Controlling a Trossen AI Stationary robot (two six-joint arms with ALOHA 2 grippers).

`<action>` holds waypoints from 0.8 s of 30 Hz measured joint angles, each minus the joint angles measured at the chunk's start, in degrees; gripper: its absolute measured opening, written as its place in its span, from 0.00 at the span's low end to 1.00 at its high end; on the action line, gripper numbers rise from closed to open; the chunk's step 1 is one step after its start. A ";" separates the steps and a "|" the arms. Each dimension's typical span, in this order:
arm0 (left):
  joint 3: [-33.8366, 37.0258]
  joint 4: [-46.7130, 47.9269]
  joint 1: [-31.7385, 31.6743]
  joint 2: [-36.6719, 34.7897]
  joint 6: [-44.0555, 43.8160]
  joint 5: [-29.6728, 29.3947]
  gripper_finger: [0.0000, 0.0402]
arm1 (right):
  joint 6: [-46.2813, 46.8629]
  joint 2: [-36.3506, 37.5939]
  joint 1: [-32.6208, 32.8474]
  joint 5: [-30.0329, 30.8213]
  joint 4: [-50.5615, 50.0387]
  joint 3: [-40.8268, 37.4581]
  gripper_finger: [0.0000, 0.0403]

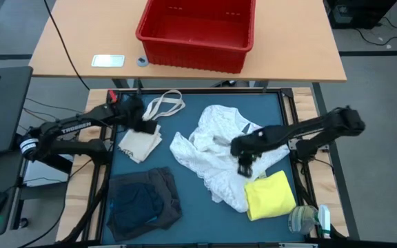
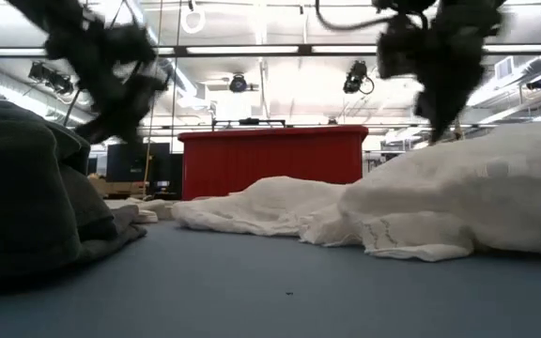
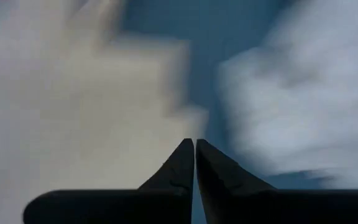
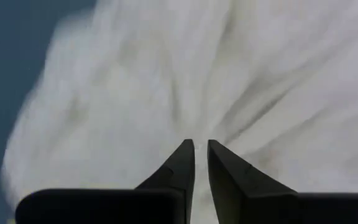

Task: Fold laundry
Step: Fold the white shirt

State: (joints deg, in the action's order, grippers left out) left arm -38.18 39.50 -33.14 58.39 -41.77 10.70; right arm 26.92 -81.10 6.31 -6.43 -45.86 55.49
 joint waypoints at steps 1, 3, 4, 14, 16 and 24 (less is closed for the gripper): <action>-1.84 -3.97 0.94 0.03 1.39 0.27 0.05 | 0.49 1.98 -1.31 2.98 2.41 -0.75 0.13; -4.92 -11.75 2.37 0.62 3.69 0.46 0.05 | 1.58 4.51 -5.05 8.26 8.70 -2.34 0.12; -6.04 -15.60 2.93 1.58 4.39 0.26 0.05 | 1.95 4.95 -7.74 9.73 12.37 -3.32 0.11; -14.36 -29.87 5.73 10.71 7.91 -1.02 0.06 | 2.83 -13.44 -26.37 2.64 36.05 -3.33 0.02; -15.30 -29.44 5.79 10.79 10.75 -0.99 0.06 | 2.66 -17.97 -26.94 3.06 34.09 0.07 0.02; -15.87 -25.43 1.87 10.96 18.72 -1.03 0.06 | 3.69 -36.99 -28.40 -2.90 31.32 20.63 0.01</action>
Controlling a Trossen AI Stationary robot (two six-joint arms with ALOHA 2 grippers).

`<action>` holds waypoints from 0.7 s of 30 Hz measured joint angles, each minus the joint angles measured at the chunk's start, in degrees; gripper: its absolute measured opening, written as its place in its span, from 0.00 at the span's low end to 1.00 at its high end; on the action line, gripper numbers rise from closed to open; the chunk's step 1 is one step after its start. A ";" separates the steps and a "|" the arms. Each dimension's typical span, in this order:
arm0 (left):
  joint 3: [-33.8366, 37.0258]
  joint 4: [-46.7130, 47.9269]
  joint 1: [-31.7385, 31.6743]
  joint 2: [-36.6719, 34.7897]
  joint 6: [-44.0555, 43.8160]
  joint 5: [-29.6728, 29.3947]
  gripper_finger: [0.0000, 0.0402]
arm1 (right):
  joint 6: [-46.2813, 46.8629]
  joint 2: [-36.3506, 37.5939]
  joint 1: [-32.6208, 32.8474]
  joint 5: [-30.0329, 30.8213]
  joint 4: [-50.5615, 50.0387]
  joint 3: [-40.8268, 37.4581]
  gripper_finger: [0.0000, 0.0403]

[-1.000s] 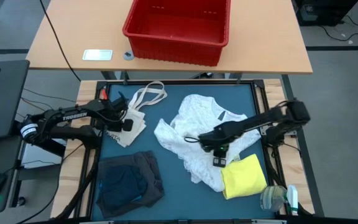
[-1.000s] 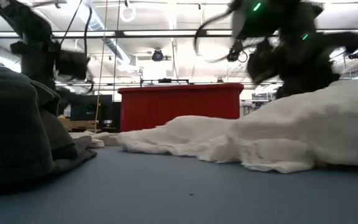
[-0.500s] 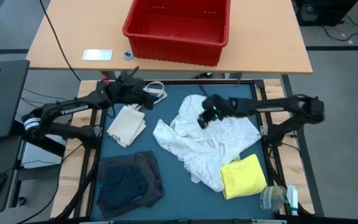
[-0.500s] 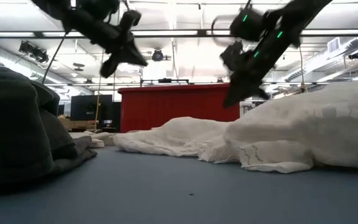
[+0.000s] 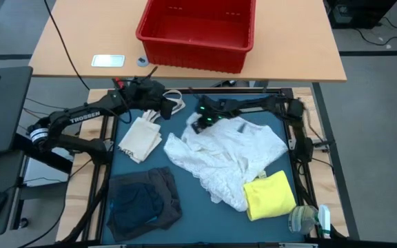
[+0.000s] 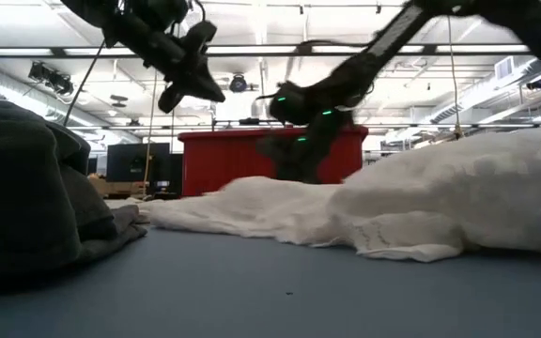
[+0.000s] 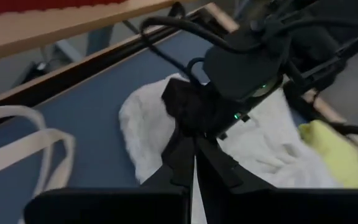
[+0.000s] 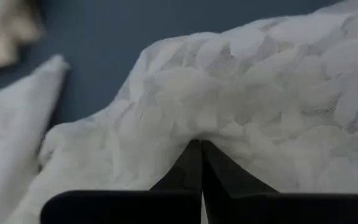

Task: Fold laundry
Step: Fold the white shirt

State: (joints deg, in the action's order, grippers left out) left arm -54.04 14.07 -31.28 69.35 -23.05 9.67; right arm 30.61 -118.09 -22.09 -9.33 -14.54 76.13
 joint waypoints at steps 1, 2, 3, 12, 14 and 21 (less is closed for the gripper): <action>0.00 0.94 -0.82 0.12 0.72 0.00 0.06 | -1.22 -2.50 0.00 -2.67 0.09 3.51 0.01; 0.01 1.88 -1.75 0.17 1.16 0.02 0.06 | -1.64 -5.30 0.08 -4.63 -1.01 7.98 0.01; 0.02 2.53 -2.67 0.17 1.44 -0.01 0.06 | -1.17 -6.87 0.35 -3.30 -5.19 11.84 0.01; -0.01 1.81 -9.13 1.24 4.48 2.98 0.06 | -10.74 -1.52 1.36 -5.16 -35.84 22.52 0.01; -0.04 2.24 -9.05 2.98 5.17 6.56 0.06 | -10.93 0.91 1.70 -2.66 -41.65 22.57 0.01; 0.04 -6.64 -2.73 15.87 8.70 14.27 0.02 | -8.33 6.87 2.03 3.18 -49.83 16.69 0.01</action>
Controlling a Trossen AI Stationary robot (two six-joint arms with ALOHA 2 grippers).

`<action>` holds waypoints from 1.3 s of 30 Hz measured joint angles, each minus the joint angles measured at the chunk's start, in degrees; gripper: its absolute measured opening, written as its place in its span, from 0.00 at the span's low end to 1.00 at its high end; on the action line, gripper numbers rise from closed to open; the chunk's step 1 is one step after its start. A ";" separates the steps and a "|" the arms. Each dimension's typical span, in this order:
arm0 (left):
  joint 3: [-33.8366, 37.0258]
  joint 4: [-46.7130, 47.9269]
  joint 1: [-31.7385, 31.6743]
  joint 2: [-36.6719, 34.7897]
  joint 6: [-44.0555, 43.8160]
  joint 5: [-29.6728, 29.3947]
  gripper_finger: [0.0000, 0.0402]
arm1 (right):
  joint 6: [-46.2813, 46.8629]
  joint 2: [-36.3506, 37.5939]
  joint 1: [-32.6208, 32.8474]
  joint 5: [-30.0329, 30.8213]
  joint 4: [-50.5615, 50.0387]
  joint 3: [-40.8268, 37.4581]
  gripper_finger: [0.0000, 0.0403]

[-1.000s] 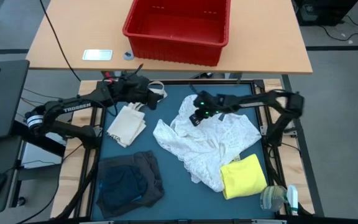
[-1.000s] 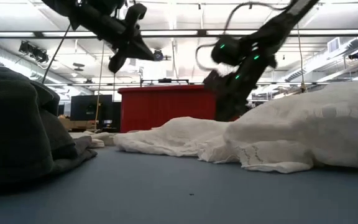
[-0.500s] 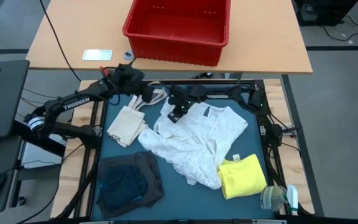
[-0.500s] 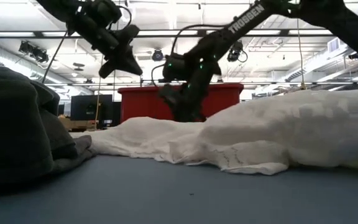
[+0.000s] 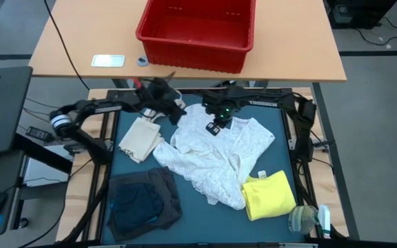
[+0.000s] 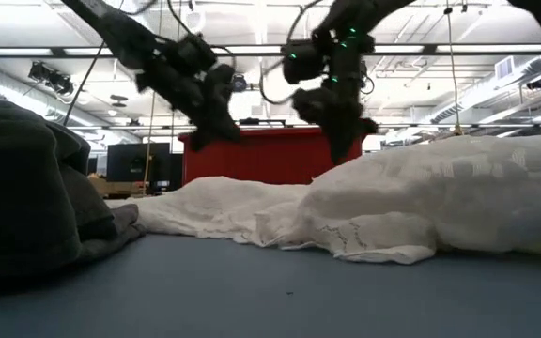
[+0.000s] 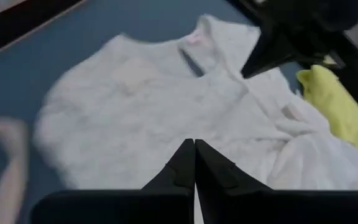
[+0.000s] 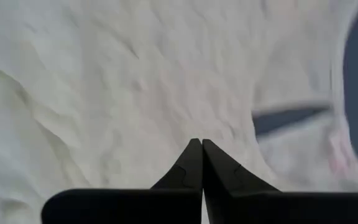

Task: Fold laundry
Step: Fold the white shirt

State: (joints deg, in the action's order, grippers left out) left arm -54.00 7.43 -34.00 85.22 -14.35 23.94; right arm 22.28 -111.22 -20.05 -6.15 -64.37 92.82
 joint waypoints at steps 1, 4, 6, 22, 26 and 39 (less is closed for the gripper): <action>-0.06 -2.70 1.02 1.86 0.07 0.02 0.01 | 0.97 0.99 -0.05 0.00 0.25 -2.27 0.01; -0.09 -8.90 3.78 7.89 -0.36 0.07 0.01 | 4.97 3.72 -0.04 -0.08 2.21 -10.19 0.01; -0.07 -11.49 5.05 11.43 -1.22 0.09 0.01 | 7.69 6.06 0.23 -1.80 3.98 -15.36 0.01; -0.10 -3.29 2.56 20.19 -14.23 -3.90 0.00 | 20.78 35.14 9.17 -0.93 -4.54 -46.06 0.01; -0.09 -2.45 1.97 19.29 -15.66 -4.80 0.00 | 25.24 41.46 6.42 1.35 8.68 -45.97 0.01; -0.15 2.14 1.05 19.10 -20.98 -4.88 0.00 | 22.49 21.84 0.94 0.69 37.54 -45.93 0.01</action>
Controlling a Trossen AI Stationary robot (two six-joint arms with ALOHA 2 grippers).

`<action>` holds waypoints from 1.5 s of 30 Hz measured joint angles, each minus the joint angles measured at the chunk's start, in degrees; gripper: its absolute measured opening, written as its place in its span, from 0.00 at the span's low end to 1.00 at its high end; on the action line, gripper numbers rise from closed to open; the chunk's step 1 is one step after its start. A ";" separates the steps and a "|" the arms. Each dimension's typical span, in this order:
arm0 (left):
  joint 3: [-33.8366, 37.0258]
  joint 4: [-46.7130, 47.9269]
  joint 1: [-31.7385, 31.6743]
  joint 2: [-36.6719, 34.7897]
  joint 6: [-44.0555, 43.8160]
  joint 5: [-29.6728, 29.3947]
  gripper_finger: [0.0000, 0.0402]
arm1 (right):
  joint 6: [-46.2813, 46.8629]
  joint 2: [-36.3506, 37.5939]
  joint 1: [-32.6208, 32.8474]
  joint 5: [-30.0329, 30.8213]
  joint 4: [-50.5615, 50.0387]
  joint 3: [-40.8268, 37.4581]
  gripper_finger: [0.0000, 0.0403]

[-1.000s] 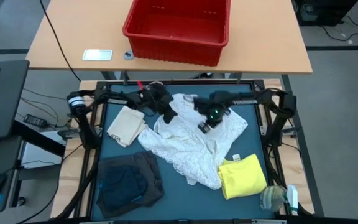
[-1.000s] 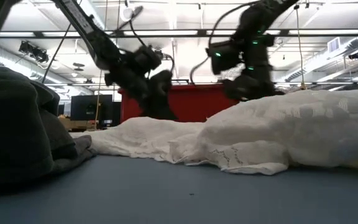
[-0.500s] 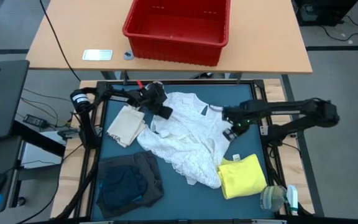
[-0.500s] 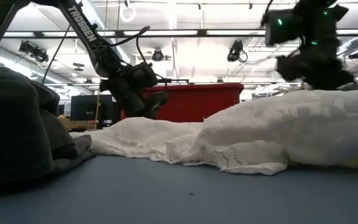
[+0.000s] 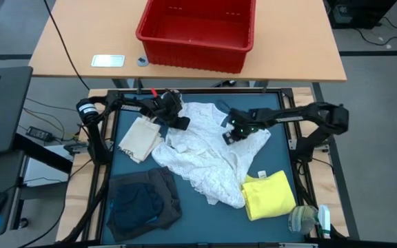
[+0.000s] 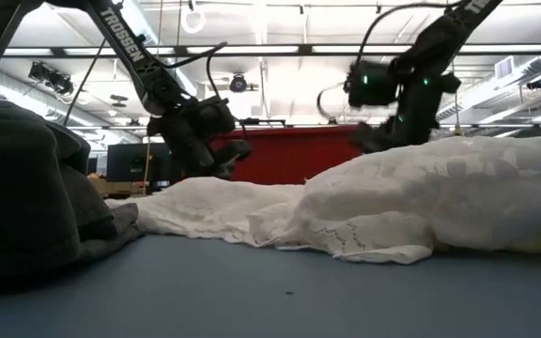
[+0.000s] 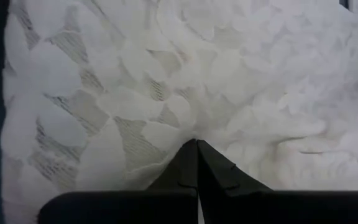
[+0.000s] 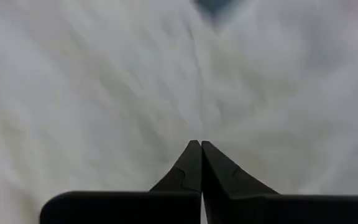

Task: Fold laundry
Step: Fold the white shirt

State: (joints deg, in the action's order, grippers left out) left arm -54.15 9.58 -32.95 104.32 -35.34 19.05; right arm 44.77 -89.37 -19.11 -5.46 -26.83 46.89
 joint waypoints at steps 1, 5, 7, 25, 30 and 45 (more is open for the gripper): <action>0.00 0.11 -0.21 -0.01 -0.12 0.07 0.00 | -1.02 -1.16 0.44 -0.81 -2.03 0.00 0.01; 0.00 0.87 -0.91 -0.01 -1.43 0.12 0.00 | -6.20 -0.74 3.97 -4.45 -17.25 0.12 0.01; 0.00 1.19 -0.98 -0.03 -1.57 0.07 0.00 | -7.08 2.48 7.15 -4.46 -28.20 -0.24 0.01; 0.27 -4.09 -0.56 -5.38 -2.96 0.33 0.00 | 7.06 25.44 9.44 13.38 -23.59 -1.51 0.01; 0.21 -15.72 1.00 -5.42 -1.63 7.82 0.00 | 4.08 16.05 4.10 4.69 -3.10 -6.15 0.01; 0.15 -4.96 4.83 -3.91 2.67 -3.43 0.00 | -10.39 1.60 -9.08 7.84 -11.92 -2.38 0.01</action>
State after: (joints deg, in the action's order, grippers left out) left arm -54.00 4.62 -28.12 100.41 -32.67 15.63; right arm 34.39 -87.77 -28.19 2.38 -38.75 44.52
